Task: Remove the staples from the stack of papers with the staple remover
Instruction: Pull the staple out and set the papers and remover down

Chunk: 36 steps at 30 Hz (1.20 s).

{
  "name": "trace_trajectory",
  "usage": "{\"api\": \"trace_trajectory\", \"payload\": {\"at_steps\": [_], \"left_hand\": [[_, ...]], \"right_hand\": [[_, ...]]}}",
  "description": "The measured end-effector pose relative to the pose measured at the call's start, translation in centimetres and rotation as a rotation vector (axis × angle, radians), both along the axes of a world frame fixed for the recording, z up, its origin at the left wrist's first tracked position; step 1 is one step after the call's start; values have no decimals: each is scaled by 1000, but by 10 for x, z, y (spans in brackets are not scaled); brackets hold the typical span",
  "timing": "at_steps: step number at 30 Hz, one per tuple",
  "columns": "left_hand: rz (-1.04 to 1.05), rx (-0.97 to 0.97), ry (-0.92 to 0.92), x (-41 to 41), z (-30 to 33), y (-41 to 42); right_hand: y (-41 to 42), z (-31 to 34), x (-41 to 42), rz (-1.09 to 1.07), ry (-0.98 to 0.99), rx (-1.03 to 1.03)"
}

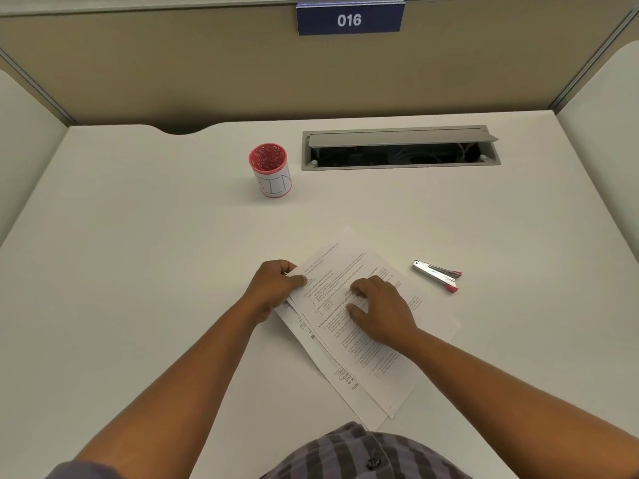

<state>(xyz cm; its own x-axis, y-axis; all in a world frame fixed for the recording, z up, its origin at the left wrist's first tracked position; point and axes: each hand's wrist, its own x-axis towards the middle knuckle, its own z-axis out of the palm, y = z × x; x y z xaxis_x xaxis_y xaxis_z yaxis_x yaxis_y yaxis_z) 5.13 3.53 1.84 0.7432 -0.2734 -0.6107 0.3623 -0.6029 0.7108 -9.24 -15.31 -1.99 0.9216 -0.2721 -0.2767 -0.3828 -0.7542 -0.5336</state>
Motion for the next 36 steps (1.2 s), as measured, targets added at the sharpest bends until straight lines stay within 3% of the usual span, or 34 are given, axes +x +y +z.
{"api": "trace_trajectory", "payload": {"at_steps": [10,23,26,29,32,36], "left_hand": [[-151,44,-81,11,55,-22],[-307,122,-320,-3,112,-30],[-389,179,-426,-4,129,-29],[-457,250,-519,-8,147,-28],[-466,245,-600,-10,161,-28],[-451,201,-691,-12,174,-26]], "right_hand": [[52,37,5,63,-14,367],[64,54,1,34,-171,559],[54,57,6,-55,-348,583],[22,56,20,-201,-496,475],[-19,69,32,-359,-508,447],[-61,92,35,-389,-470,656]]}}
